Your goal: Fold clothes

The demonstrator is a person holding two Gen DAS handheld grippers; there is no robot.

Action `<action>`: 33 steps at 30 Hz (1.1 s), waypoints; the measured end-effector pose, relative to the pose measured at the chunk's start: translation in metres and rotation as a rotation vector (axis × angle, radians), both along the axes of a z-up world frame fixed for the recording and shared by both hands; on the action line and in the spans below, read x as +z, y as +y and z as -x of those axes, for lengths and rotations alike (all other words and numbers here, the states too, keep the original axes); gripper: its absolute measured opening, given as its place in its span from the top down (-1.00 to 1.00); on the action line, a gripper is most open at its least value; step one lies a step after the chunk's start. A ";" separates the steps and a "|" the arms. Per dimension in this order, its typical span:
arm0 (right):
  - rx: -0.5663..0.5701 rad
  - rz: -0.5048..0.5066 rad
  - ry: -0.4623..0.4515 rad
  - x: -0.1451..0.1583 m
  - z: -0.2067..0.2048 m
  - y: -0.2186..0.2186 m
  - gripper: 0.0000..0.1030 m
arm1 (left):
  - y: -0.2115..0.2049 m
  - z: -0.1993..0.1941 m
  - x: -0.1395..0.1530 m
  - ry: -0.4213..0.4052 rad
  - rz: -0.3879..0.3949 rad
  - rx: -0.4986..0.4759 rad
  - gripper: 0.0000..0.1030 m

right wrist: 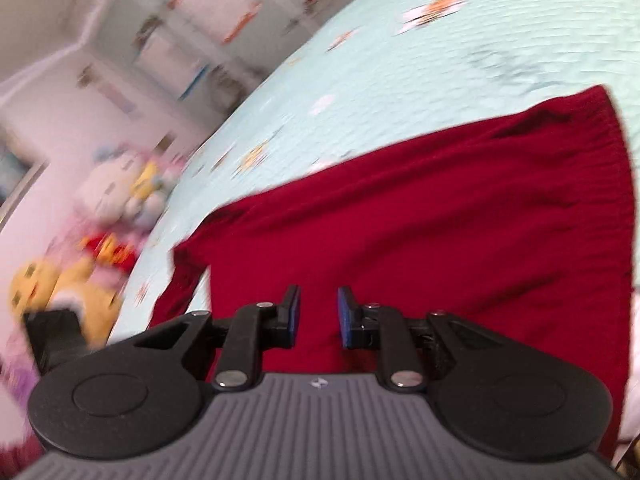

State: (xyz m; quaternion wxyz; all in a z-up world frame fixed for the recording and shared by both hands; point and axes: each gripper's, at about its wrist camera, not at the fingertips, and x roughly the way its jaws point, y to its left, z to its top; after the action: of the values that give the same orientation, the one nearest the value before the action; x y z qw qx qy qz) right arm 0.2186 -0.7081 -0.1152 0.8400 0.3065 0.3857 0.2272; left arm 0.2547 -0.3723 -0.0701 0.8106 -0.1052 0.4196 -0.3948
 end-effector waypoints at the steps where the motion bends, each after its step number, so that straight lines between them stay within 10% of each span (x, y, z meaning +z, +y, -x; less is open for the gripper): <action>1: 0.007 0.038 0.025 -0.003 -0.007 0.000 0.59 | -0.009 -0.009 -0.007 0.004 -0.029 -0.003 0.20; 6: -0.102 0.082 0.099 -0.017 -0.058 -0.018 0.84 | -0.025 -0.042 -0.015 -0.003 -0.085 0.033 0.69; 10: -0.241 0.032 0.072 -0.018 -0.078 -0.033 0.84 | -0.022 -0.060 -0.005 -0.023 -0.073 0.084 0.60; 13: -0.175 0.020 0.052 -0.013 -0.062 -0.026 0.73 | -0.020 -0.074 0.002 -0.037 -0.064 0.122 0.29; 18: -0.167 0.068 -0.034 0.010 -0.042 -0.024 0.73 | -0.021 -0.095 0.012 -0.081 -0.073 0.161 0.32; 27: -0.068 0.596 -0.245 0.040 -0.097 0.023 0.13 | -0.064 -0.125 0.021 -0.328 -0.304 0.026 -0.07; 33: 0.043 0.699 -0.208 0.026 -0.118 0.020 0.14 | -0.086 -0.147 0.018 -0.425 -0.431 -0.057 -0.16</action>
State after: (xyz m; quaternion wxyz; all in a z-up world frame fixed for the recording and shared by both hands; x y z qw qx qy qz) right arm 0.3371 -0.6880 -0.0892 0.9239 -0.0321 0.3588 0.1293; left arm 0.4015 -0.4579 -0.0519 0.8723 0.1661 0.3176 -0.3326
